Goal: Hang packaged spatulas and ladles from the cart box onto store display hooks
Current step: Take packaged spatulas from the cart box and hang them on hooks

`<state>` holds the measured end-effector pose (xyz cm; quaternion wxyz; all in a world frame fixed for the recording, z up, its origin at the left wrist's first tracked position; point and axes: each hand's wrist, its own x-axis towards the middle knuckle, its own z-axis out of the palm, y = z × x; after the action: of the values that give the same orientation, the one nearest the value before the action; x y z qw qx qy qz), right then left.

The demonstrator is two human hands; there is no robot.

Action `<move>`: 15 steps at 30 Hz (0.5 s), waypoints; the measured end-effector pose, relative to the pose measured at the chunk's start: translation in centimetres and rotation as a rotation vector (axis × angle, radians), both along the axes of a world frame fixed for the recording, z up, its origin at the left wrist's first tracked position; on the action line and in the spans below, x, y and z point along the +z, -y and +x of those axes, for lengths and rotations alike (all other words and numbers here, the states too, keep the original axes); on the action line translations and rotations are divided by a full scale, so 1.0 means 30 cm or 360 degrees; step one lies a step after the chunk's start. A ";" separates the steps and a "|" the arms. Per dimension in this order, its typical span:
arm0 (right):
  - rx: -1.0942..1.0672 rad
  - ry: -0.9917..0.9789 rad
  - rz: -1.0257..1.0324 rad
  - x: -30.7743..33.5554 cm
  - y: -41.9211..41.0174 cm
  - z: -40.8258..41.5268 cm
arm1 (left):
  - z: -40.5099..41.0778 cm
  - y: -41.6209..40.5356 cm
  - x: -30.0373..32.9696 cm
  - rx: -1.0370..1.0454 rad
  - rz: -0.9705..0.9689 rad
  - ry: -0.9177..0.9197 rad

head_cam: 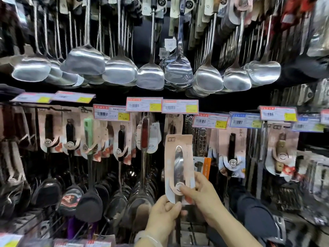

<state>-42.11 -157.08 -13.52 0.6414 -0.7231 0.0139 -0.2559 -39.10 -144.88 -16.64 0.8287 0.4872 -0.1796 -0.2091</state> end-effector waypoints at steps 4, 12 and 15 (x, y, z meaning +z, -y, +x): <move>-0.0079 0.0072 -0.0025 0.044 -0.003 0.014 | 0.011 0.000 0.044 -0.0002 0.0054 0.0108; -0.0074 0.0170 0.0031 0.143 -0.028 0.072 | 0.063 -0.009 0.156 0.0005 0.0081 0.0329; -0.0129 0.0244 0.0013 0.159 -0.042 0.084 | 0.083 -0.020 0.175 -0.0013 0.0095 0.0361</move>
<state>-39.59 -155.83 -8.76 0.6326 -0.6976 -0.0048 -0.3363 -36.61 -144.29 -11.40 0.7873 0.5315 -0.2677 -0.1612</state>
